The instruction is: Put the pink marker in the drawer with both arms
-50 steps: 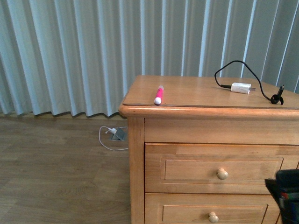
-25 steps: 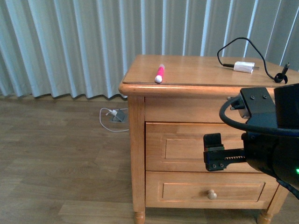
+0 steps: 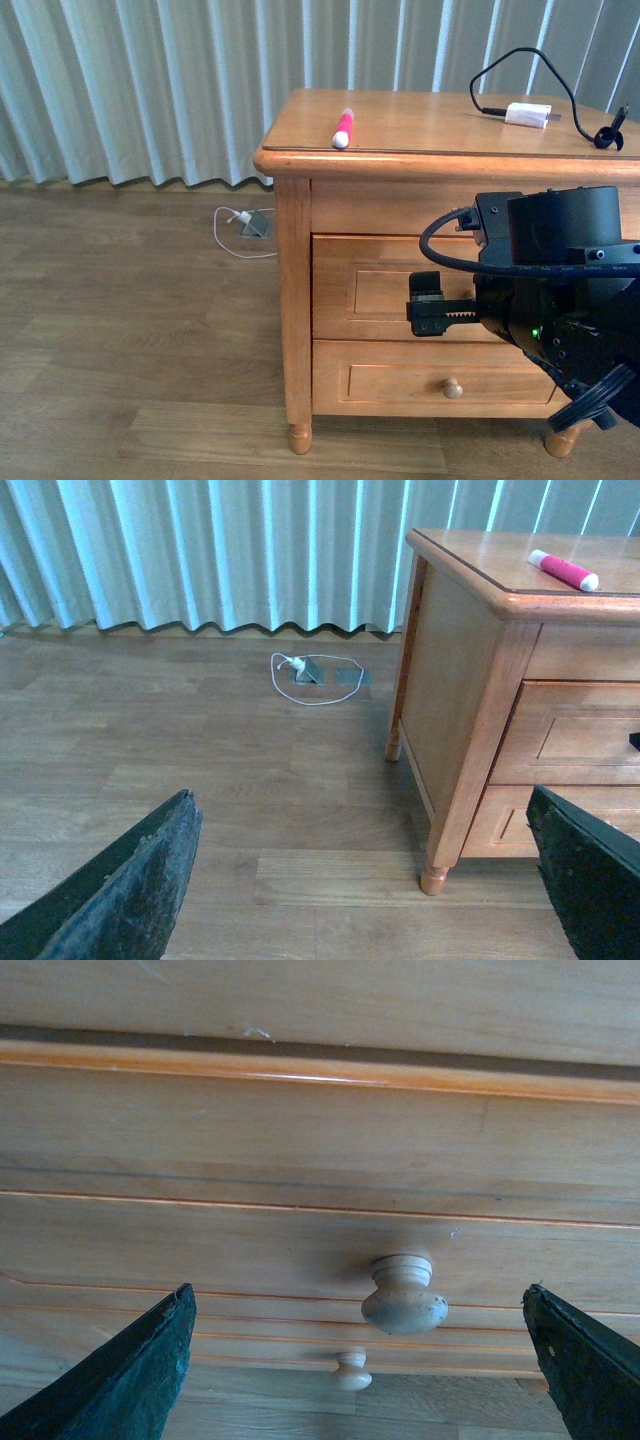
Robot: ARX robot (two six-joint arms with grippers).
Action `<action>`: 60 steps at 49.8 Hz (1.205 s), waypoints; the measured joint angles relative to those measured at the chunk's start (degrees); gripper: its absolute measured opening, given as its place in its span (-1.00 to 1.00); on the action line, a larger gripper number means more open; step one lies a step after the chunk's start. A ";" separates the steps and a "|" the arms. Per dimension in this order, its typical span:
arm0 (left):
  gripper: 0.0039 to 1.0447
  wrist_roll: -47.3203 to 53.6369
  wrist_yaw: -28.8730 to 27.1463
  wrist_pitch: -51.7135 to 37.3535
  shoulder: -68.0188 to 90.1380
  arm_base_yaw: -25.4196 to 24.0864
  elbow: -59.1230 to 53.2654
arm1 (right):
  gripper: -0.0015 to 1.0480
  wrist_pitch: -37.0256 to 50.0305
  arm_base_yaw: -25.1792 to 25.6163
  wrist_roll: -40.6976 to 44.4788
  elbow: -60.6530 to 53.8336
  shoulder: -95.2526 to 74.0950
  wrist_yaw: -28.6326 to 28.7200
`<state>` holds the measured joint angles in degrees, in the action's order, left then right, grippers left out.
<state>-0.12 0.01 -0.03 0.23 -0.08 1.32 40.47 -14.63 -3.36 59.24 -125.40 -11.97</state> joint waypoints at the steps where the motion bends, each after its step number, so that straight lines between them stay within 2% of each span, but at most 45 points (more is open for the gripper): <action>1: 0.89 0.00 0.00 0.00 0.00 0.00 0.00 | 0.84 0.11 0.04 0.00 0.11 -0.20 0.00; 38: 0.89 0.00 0.00 0.00 0.02 0.00 0.00 | 0.83 0.31 2.14 -0.35 4.72 -5.46 -0.37; 42: 0.89 0.00 0.00 0.00 0.02 0.00 0.00 | 0.66 0.33 2.16 -0.33 4.72 -5.49 -0.39; 60: 0.89 0.00 0.00 0.00 0.02 0.00 0.00 | -0.31 0.24 2.25 -0.55 4.72 -5.46 -0.57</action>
<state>-0.12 0.01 -0.03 0.25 -0.08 1.32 40.71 -12.38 -3.90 63.96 -130.87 -12.53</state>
